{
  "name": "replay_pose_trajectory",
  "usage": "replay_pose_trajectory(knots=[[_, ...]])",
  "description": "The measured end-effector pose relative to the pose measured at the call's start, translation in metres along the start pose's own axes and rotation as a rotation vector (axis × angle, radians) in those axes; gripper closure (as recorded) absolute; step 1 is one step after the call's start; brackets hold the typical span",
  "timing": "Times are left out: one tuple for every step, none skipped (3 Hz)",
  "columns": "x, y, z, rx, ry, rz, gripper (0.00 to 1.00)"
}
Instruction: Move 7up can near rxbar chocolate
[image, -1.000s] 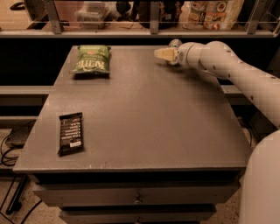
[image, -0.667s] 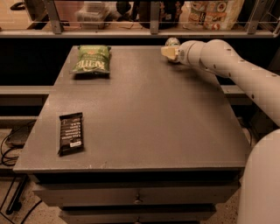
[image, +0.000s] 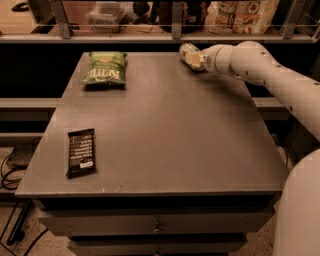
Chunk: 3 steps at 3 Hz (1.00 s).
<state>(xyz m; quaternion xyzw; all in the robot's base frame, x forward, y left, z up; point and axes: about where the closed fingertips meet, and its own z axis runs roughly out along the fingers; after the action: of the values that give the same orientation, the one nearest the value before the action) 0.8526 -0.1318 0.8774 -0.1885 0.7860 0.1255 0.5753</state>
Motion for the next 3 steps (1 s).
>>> replay_pose_trajectory(knots=[[-0.014,0.007,-0.007,-0.063,0.008,-0.018,1.00],[-0.046,0.025,-0.028,-0.193,-0.017,-0.065,1.00],[-0.052,0.078,-0.058,-0.401,-0.002,-0.114,1.00]])
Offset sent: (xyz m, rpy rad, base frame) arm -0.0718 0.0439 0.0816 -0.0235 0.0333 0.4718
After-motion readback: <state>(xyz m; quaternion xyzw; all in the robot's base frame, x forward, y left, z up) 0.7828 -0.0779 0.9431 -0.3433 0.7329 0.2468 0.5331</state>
